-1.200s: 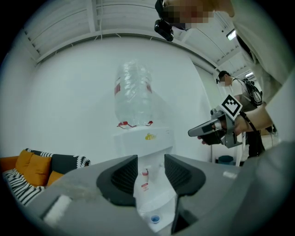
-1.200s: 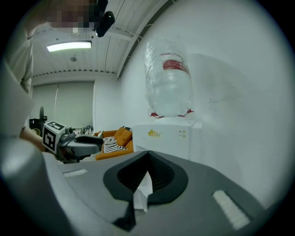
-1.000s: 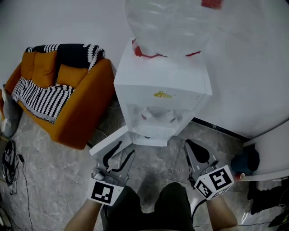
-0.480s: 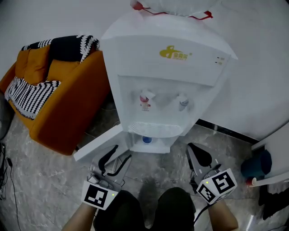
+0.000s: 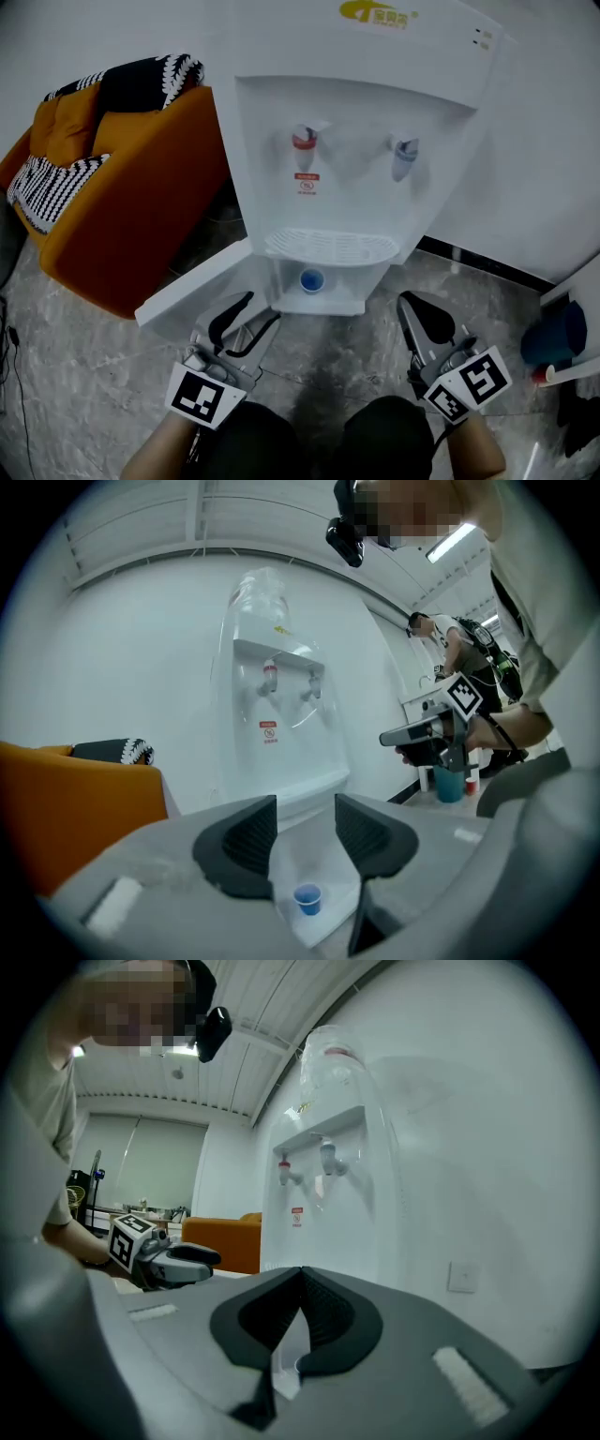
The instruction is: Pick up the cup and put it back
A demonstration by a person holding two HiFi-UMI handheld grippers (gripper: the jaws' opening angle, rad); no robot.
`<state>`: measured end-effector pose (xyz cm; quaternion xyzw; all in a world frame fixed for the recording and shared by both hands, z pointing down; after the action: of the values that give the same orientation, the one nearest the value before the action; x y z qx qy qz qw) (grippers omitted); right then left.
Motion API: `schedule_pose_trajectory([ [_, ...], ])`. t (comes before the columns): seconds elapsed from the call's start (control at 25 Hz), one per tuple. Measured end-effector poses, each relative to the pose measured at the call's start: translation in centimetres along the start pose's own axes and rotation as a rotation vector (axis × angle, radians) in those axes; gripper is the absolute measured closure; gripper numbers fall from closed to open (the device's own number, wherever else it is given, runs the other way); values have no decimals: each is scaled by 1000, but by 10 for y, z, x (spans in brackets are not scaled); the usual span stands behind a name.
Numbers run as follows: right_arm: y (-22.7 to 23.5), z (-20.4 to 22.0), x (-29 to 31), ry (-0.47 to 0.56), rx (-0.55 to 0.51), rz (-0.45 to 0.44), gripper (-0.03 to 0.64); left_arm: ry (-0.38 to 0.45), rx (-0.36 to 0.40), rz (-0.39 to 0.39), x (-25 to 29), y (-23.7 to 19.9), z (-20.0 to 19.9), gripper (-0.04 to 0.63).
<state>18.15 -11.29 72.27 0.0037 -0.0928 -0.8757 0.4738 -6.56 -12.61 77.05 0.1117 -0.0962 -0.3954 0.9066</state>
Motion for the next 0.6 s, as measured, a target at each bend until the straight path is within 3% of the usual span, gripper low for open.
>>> schedule_pose_trajectory([
  [0.36, 22, 29, -4, 20, -1, 10, 614, 11, 28, 69, 13, 14, 30, 405],
  [0.6, 30, 44, 3, 22, 11, 6, 614, -8, 63, 136, 38, 25, 47, 370],
])
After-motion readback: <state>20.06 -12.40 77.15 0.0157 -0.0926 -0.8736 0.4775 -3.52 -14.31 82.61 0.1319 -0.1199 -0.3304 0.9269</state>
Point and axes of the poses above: the fingertips, and each gripper's own axes: x forward along the fingers, y to its right, z out of its underside, the point moved 5 cm from there along -x, backward along the fingers, and after that the axes turned 10 degrees about x, right-handed, at the moved point
